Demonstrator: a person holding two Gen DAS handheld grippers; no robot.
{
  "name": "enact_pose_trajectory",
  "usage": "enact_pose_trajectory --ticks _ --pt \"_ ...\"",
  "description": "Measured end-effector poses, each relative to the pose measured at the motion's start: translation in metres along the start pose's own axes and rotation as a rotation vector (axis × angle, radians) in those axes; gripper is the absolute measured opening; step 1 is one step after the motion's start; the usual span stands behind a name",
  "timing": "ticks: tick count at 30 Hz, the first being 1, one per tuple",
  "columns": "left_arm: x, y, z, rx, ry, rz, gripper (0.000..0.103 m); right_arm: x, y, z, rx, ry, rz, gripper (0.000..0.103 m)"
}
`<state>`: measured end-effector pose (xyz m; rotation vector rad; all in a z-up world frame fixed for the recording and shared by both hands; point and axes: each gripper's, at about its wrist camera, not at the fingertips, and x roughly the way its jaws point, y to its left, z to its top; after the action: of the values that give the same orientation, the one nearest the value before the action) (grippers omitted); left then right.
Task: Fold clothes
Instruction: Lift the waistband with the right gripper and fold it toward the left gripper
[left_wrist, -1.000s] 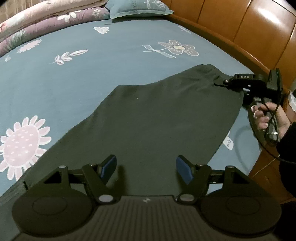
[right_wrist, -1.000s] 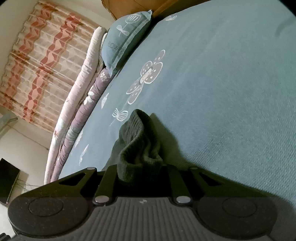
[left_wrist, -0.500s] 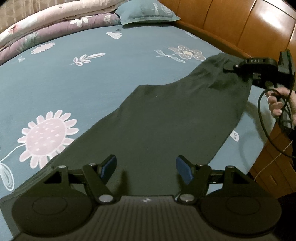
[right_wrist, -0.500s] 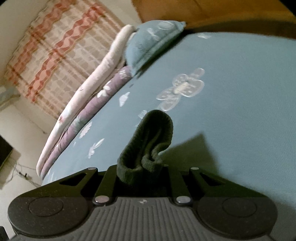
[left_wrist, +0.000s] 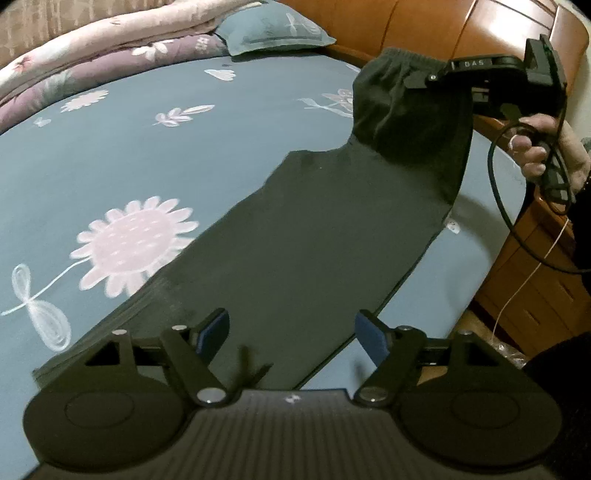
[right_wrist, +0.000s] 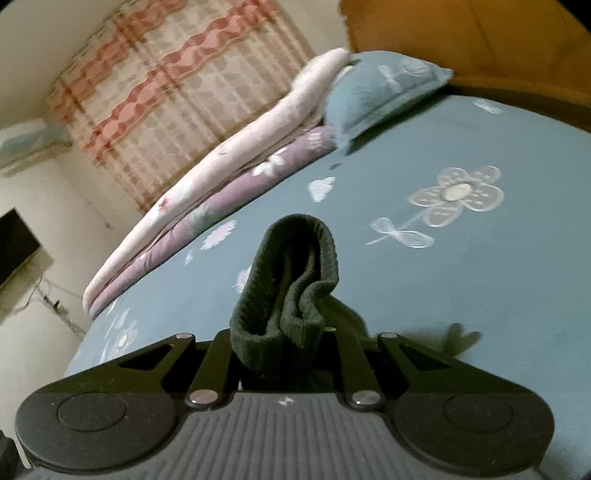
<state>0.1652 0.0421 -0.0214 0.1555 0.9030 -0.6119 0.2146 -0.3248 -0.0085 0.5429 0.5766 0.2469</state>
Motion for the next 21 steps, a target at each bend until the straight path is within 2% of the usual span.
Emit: enact_pose_trajectory --ticks 9,21 --pt "-0.029 0.044 -0.036 -0.065 -0.049 0.027 0.076 0.012 0.087 -0.023 -0.127 0.05 0.04 0.015" --pt "-0.052 0.074 -0.068 -0.134 -0.079 0.057 0.077 0.042 0.179 -0.07 -0.266 0.198 0.168 0.015"
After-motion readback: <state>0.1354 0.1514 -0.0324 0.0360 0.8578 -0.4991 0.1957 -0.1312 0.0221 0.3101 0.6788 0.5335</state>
